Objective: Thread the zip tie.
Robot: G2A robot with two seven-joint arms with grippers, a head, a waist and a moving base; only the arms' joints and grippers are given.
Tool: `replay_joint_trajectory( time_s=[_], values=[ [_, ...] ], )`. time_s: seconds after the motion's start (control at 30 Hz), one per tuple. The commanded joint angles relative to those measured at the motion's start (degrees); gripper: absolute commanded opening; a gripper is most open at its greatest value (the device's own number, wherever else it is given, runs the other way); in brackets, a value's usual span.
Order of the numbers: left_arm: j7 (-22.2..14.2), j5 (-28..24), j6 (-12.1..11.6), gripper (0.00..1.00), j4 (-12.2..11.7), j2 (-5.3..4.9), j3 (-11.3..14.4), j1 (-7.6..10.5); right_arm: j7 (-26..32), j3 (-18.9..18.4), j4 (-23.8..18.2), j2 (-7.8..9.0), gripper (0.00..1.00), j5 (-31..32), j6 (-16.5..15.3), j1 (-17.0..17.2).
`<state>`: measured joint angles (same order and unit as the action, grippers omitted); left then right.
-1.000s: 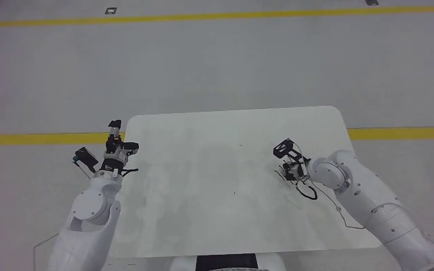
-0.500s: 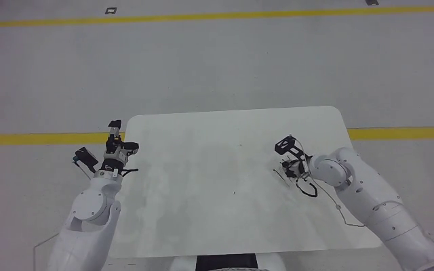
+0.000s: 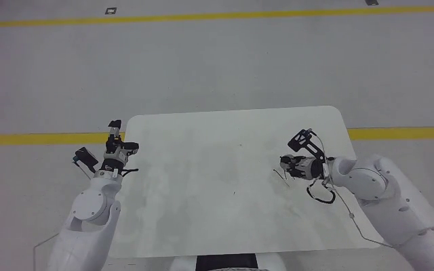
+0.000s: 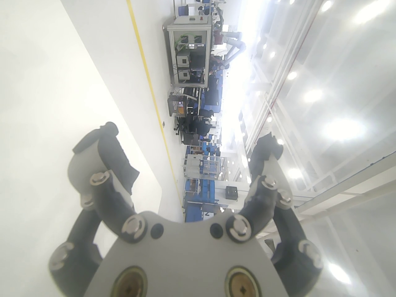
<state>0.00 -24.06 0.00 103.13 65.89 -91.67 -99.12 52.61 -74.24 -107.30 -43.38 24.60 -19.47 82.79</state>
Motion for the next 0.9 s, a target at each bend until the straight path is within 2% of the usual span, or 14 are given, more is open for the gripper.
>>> replay_joint_trajectory(
  time_s=[0.0, 0.53, 0.6, 0.67, 0.77, 0.87],
  values=[
    [0.0, 0.0, 0.0, 1.0, 0.0, 0.0, 0.0, 0.0, 0.0, 0.2, -0.6, 0.62, 0.0, -2.8, 0.0, -0.1],
    [0.0, 0.0, 0.0, 1.0, 0.0, 0.0, 0.0, 0.0, -0.3, 0.3, -0.7, 0.8, 0.0, -4.1, 0.1, 0.0],
    [0.0, 0.1, -0.1, 1.0, 0.0, 0.01, 0.1, 0.06, -2.5, 1.0, 0.3, 0.47, 0.0, -7.8, 0.0, 0.7],
    [-0.1, 1.8, -1.7, 1.0, 0.3, 0.13, 1.1, 0.26, -5.4, 1.2, 1.7, 0.08, 0.0, -12.6, 0.0, 0.9],
    [1.6, 8.6, -5.2, 1.0, 1.0, 0.39, 4.1, 0.6, -8.0, 2.5, 3.5, -0.55, 0.0, -19.4, 0.0, 0.4],
    [3.3, 13.8, -7.4, 1.0, 1.1, 0.74, 7.3, 1.56, -8.8, 3.8, 5.4, -1.1, 0.0, -22.6, 0.0, -0.9]
  ],
)
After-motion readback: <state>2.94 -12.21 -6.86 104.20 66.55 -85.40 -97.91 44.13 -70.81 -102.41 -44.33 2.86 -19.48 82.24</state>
